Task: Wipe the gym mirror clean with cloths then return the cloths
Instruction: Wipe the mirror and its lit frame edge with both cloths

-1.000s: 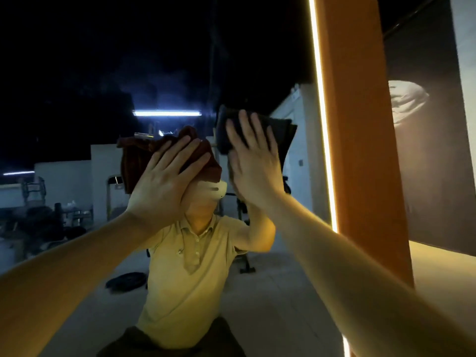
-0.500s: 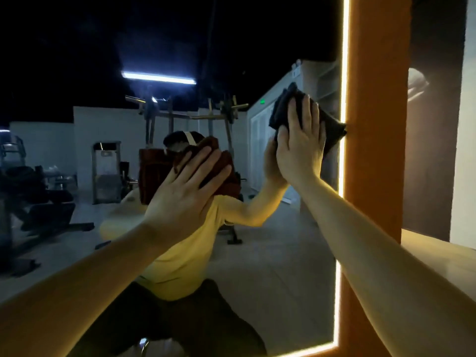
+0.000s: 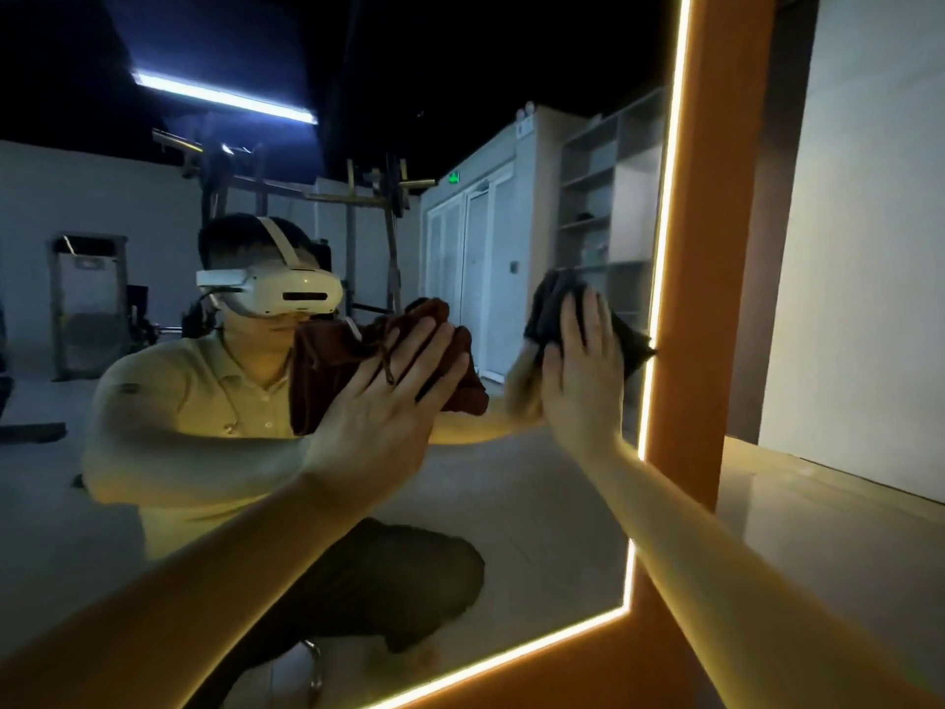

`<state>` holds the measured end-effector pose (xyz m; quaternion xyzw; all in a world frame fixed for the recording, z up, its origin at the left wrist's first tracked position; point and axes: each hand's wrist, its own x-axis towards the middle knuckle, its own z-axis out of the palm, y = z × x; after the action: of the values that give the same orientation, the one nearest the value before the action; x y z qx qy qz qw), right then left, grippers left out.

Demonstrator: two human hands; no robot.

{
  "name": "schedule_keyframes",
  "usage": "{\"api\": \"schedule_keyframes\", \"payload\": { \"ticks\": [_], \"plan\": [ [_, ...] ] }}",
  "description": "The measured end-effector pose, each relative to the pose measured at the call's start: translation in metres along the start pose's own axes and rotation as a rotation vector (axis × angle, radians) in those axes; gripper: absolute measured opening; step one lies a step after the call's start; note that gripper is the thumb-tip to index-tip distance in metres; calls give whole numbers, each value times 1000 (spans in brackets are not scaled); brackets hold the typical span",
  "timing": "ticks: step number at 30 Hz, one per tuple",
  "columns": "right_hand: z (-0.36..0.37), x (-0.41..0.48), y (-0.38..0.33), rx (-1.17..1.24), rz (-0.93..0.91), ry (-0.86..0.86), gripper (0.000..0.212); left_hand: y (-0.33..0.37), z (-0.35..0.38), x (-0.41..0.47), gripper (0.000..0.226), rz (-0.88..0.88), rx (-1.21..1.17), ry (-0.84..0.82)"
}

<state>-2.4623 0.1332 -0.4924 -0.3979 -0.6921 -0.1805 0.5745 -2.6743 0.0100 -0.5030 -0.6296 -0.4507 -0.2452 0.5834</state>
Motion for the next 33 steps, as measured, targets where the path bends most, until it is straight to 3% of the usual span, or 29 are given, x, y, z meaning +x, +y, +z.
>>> {"api": "schedule_keyframes", "payload": {
  "ticks": [3, 7, 9, 13, 15, 18, 23, 26, 33],
  "plan": [
    [-15, 57, -26, 160, 166, 21, 61, 1, 3, -3, 67, 2, -45, -18],
    [-5, -6, -25, 377, -33, -43, 52, 9, 11, -20, 65, 4, -95, -53],
    [4, -45, 7, 335, -43, -51, 52, 20, 17, -31, 69, -26, -96, -68],
    [1, -65, 62, 266, 256, 43, 61, 42, 23, -48, 68, -41, -125, -99],
    [0, -64, 63, 173, 277, 78, 60, 48, 23, -52, 67, -36, -137, -92],
    [-1, -66, 47, 107, 202, 151, 51, 53, 25, -53, 66, -35, -149, -83],
    [19, -90, -6, 311, -41, 131, 42, 51, 28, -56, 62, -9, -132, -78],
    [30, -100, -14, 311, -196, 148, 44, 47, 26, -58, 60, 12, -127, -110],
    [27, -97, 11, 273, -146, 110, 30, 48, 27, -55, 58, -20, -156, -119]
  ]
}}
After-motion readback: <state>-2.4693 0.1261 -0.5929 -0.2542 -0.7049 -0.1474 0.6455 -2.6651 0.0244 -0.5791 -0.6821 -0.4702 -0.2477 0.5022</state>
